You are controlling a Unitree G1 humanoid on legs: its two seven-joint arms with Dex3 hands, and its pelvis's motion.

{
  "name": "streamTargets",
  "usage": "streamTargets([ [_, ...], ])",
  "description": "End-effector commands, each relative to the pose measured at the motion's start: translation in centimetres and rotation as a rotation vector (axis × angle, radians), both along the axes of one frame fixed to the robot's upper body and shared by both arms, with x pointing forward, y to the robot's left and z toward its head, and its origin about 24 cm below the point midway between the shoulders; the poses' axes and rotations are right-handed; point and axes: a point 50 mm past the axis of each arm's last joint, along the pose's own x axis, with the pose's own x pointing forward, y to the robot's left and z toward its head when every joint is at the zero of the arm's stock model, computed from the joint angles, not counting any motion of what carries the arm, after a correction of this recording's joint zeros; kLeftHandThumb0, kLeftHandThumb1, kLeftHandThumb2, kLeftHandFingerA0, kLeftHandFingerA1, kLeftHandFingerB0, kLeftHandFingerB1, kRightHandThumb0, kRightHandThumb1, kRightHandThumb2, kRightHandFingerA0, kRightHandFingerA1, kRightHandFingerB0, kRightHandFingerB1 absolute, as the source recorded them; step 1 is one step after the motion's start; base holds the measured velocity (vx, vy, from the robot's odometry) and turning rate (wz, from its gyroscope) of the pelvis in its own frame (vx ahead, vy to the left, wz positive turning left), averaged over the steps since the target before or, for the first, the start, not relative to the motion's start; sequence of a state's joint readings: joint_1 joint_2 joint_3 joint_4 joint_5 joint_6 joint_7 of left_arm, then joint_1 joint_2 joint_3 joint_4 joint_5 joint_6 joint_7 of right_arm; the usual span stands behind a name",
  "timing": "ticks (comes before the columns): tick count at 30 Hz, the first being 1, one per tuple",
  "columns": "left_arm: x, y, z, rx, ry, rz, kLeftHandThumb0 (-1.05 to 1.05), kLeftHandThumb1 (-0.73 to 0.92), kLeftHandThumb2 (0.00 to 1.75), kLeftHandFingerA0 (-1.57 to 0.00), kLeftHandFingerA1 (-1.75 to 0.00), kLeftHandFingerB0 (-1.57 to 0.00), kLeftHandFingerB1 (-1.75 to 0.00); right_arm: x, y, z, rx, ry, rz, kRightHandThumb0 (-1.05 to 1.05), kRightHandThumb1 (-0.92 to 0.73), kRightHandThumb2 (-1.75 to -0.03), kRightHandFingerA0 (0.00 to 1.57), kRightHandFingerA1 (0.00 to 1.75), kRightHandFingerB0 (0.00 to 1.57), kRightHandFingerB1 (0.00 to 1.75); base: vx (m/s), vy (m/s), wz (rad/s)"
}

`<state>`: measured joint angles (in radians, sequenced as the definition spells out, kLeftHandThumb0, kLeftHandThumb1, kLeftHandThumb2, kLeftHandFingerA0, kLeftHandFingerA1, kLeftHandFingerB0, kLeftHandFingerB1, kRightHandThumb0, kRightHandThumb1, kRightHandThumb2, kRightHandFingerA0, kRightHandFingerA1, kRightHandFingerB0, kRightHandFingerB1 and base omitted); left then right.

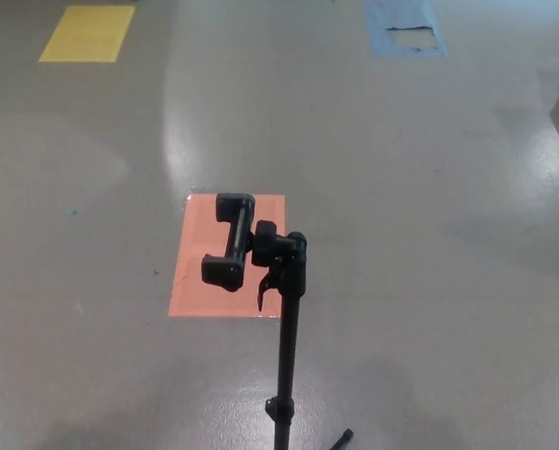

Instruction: The robot uses its left hand to grab the top of a phone stand kept on the floor and tilt it upwards to adjust its angle

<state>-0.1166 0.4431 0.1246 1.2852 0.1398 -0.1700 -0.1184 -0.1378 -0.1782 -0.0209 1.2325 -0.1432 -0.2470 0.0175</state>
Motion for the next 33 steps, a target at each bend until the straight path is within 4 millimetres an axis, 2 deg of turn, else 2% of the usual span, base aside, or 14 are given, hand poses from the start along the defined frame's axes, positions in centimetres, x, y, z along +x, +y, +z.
streamTargets([
  [1, 0.3, 0.7, 0.8, -0.014, -0.048, -0.01, -0.91, 0.74, 1.03, -0.11, -0.4, -0.08, -0.37, 0.5, -0.4, 0.6, 0.015, -0.075, -0.002, -0.35, -0.56, -1.11, 0.01, 0.48, 0.01, 0.47, 0.0, 0.0, 0.0],
  [4, 0.4, 0.7, 0.8, -0.009, -0.05, -0.016, -0.78, 0.86, 0.66, -0.14, -0.26, -0.14, -0.26, 0.7, -0.4, 0.6, 0.013, -0.078, -0.001, -0.35, -0.55, -1.11, 0.0, 0.48, 0.0, 0.46, 0.0, 0.0, 0.0],
  [5, 0.6, 0.7, 0.9, 0.003, -0.053, -0.026, -0.9, 0.74, 1.05, -0.07, -0.39, -0.04, -0.36, 0.9, -0.3, 0.8, 0.012, -0.089, -0.001, -0.69, -0.9, -0.67, 0.2, 0.32, 0.18, 0.29, 0.0, 0.0, 0.0],
  [7, 1.6, 0.5, 1.4, 0.045, -0.08, -0.081, -0.37, 0.46, 1.05, 0.0, -0.47, 0.0, -0.46, 2.0, 0.0, 1.3, 0.007, -0.144, 0.004, -0.35, -0.56, -1.12, 0.0, 0.48, 0.0, 0.46, 0.0, 0.0, 0.0],
  [9, 2.0, 0.3, 1.5, 0.067, -0.098, -0.111, -0.84, 0.72, 0.88, -0.1, -0.34, -0.13, -0.36, 2.3, 0.1, 1.5, -0.004, -0.164, 0.02, -0.35, -0.56, -1.11, 0.0, 0.48, 0.0, 0.46, 0.0, 0.0, 0.0],
  [19, 7.9, -2.0, 4.9, 0.217, -0.362, -0.383, -0.37, 0.45, 1.05, 0.0, -0.47, 0.0, -0.47, 6.0, 1.0, 3.9, -0.035, -0.339, 0.077, -0.34, -0.57, -1.12, 0.01, 0.48, 0.0, 0.47, 0.0, 0.0, 0.0],
  [20, 8.4, -2.1, 5.3, 0.229, -0.378, -0.403, -0.37, 0.46, 1.05, 0.0, -0.47, 0.0, -0.47, 6.3, 1.1, 4.1, -0.042, -0.35, 0.082, -0.68, -0.89, -0.67, 0.2, 0.33, 0.18, 0.28, 0.0, 0.0, 0.0],
  [23, 10.1, -2.9, 6.6, 0.282, -0.439, -0.493, -0.37, 0.45, 1.05, 0.0, -0.47, 0.0, -0.46, 7.4, 1.5, 4.8, -0.046, -0.389, 0.094, -0.69, -0.88, -0.66, 0.21, 0.34, 0.18, 0.29, 0.0, 0.0, 0.0],
  [24, 10.5, -3.2, 6.8, 0.298, -0.454, -0.517, -0.78, 0.86, 0.67, -0.22, -0.3, -0.16, -0.27, 7.6, 1.5, 5.0, -0.046, -0.397, 0.095, -0.67, -0.88, -0.67, 0.21, 0.34, 0.18, 0.29, 0.0, 0.0, 0.0],
  [27, 11.5, -4.0, 7.6, 0.328, -0.503, -0.576, -0.79, 0.86, 0.67, -0.21, -0.3, -0.18, -0.27, 8.3, 1.5, 5.6, -0.063, -0.425, 0.107, -0.66, -0.88, -0.66, 0.22, 0.34, 0.19, 0.3, 0.0, 0.0, 0.0],
  [28, 12.3, -4.5, 8.5, 0.349, -0.537, -0.627, -0.37, 0.46, 1.06, 0.0, -0.47, 0.0, -0.46, 8.9, 1.5, 6.0, -0.058, -0.441, 0.111, -0.65, -0.88, -0.67, 0.2, 0.33, 0.18, 0.29, 0.0, 0.0, 0.0],
  [30, 12.6, -4.7, 8.9, 0.363, -0.553, -0.651, -0.37, 0.46, 1.06, 0.0, -0.47, 0.0, -0.46, 9.1, 1.6, 6.1, -0.052, -0.446, 0.11, -0.66, -0.88, -0.67, 0.2, 0.33, 0.18, 0.29, 0.0, 0.0, 0.0],
  [32, 13.3, -5.2, 9.8, 0.392, -0.603, -0.686, -0.79, 0.86, 0.67, -0.21, -0.29, -0.17, -0.27, 9.6, 1.6, 6.6, -0.041, -0.46, 0.105, -0.35, -0.57, -1.11, 0.01, 0.48, 0.0, 0.47, 0.0, 0.0, 0.0],
  [33, 13.9, -5.6, 10.5, 0.417, -0.633, -0.723, -0.37, 0.46, 1.06, 0.0, -0.47, 0.0, -0.47, 10.0, 1.6, 6.8, -0.042, -0.467, 0.107, -0.69, -0.88, -0.66, 0.21, 0.33, 0.18, 0.29, 0.0, 0.0, 0.0],
])
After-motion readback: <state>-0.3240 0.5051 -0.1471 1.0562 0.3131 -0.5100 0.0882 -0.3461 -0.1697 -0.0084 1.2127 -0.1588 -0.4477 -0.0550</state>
